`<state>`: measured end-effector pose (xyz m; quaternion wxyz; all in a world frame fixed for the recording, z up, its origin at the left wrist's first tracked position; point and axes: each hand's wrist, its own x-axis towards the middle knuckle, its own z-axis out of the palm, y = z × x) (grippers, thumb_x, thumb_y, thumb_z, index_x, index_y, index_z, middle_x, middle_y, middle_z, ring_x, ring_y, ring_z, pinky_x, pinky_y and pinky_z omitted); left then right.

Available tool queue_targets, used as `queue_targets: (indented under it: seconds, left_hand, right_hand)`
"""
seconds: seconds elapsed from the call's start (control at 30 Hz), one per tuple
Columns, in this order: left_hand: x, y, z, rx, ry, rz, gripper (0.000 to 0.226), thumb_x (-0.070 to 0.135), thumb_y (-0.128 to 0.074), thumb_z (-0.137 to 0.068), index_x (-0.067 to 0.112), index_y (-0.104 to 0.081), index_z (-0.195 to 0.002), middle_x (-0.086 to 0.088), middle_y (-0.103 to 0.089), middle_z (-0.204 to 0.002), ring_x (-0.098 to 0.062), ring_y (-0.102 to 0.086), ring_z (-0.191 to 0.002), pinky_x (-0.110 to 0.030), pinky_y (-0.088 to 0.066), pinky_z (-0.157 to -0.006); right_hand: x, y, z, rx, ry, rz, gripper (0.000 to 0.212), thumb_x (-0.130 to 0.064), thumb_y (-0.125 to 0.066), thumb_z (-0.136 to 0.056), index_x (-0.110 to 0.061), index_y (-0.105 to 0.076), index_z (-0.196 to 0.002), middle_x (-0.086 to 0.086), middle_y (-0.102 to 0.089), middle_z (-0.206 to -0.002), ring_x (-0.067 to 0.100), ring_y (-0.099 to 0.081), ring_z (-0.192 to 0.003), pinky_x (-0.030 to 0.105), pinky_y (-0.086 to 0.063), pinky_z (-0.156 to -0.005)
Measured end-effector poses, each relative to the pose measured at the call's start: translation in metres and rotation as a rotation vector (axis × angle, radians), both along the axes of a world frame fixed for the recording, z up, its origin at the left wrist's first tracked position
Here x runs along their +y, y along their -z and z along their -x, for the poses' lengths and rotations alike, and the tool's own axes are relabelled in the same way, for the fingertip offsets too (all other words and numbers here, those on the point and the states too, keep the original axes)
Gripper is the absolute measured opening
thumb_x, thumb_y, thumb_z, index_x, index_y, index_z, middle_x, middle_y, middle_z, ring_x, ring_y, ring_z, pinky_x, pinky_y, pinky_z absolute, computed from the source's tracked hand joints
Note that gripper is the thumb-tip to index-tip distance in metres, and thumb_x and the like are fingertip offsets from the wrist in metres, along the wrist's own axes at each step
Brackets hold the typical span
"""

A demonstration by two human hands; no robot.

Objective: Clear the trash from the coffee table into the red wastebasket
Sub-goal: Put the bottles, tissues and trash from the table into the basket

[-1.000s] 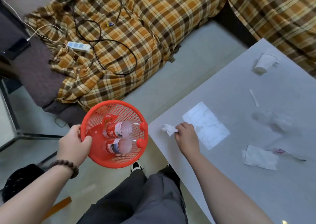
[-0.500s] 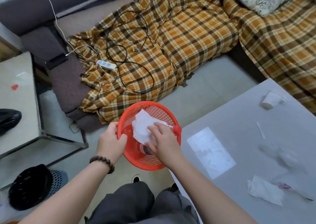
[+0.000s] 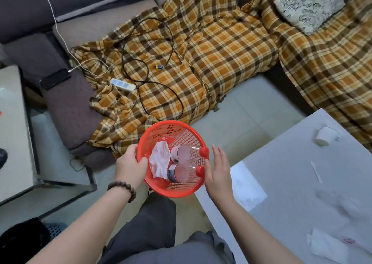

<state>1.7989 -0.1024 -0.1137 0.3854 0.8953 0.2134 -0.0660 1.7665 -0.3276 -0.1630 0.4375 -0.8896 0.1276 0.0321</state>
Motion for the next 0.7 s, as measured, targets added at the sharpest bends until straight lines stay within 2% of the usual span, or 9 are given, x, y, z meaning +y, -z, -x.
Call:
queue_targets:
  seconds: [0.1, 0.2, 0.3, 0.43, 0.6, 0.7]
  left_hand:
    - [0.032, -0.001, -0.039, -0.006, 0.042, 0.031, 0.021, 0.009, -0.054, -0.079, 0.022, -0.058, -0.095, 0.000, -0.065, -0.081, -0.021, -0.059, -0.074, -0.027, -0.041, -0.059]
    - [0.061, -0.005, -0.077, -0.002, 0.123, 0.059, 0.017, 0.010, -0.054, -0.077, 0.024, -0.057, -0.086, 0.003, -0.066, -0.076, -0.016, -0.061, -0.070, -0.026, -0.043, -0.057]
    - [0.079, -0.009, -0.113, 0.001, 0.223, 0.059, 0.020, 0.011, -0.056, -0.077, 0.031, -0.055, -0.082, 0.009, -0.064, -0.074, -0.010, -0.060, -0.069, -0.022, -0.041, -0.054]
    - [0.078, -0.012, -0.156, -0.046, 0.332, 0.081, 0.026, 0.011, -0.059, -0.076, 0.037, -0.054, -0.079, 0.015, -0.064, -0.072, -0.004, -0.060, -0.068, -0.019, -0.039, -0.055]
    - [0.042, -0.008, -0.195, -0.039, 0.470, 0.162, 0.028, 0.008, -0.060, -0.075, 0.035, -0.056, -0.081, 0.006, -0.068, -0.071, -0.019, -0.065, -0.069, -0.033, -0.049, -0.064]
    - [0.010, -0.008, -0.214, -0.033, 0.599, 0.181, 0.033, 0.012, -0.060, -0.075, 0.045, -0.057, -0.081, 0.010, -0.068, -0.069, -0.008, -0.064, -0.067, -0.024, -0.046, -0.060]
  right_hand:
    - [0.023, 0.009, -0.028, 0.169, 0.083, -0.102, 0.049, -0.025, -0.038, -0.099, -0.019, -0.027, -0.145, 0.009, -0.037, -0.147, 0.021, -0.034, -0.135, 0.036, -0.028, -0.112]
    - [0.049, 0.007, -0.058, 0.262, 0.146, -0.247, 0.047, -0.022, -0.042, -0.097, -0.022, -0.034, -0.143, 0.005, -0.060, -0.124, 0.015, -0.057, -0.106, 0.029, -0.045, -0.091]
    - [0.067, 0.002, -0.082, 0.259, 0.232, -0.318, 0.042, -0.019, -0.047, -0.094, -0.023, -0.045, -0.136, -0.002, -0.067, -0.101, 0.011, -0.064, -0.088, 0.032, -0.054, -0.082]
    - [0.074, -0.004, -0.101, 0.211, 0.357, -0.374, 0.039, -0.019, -0.049, -0.094, -0.023, -0.046, -0.133, 0.002, -0.068, -0.106, 0.016, -0.065, -0.094, 0.041, -0.055, -0.085]
    - [0.053, -0.011, -0.110, 0.131, 0.525, -0.327, 0.037, -0.023, -0.048, -0.095, -0.031, -0.046, -0.131, -0.003, -0.067, -0.108, 0.014, -0.064, -0.097, 0.039, -0.053, -0.089]
    - [0.031, -0.012, -0.110, 0.116, 0.655, -0.317, 0.037, -0.024, -0.047, -0.095, -0.027, -0.047, -0.132, 0.001, -0.066, -0.115, 0.017, -0.062, -0.103, 0.041, -0.052, -0.092]
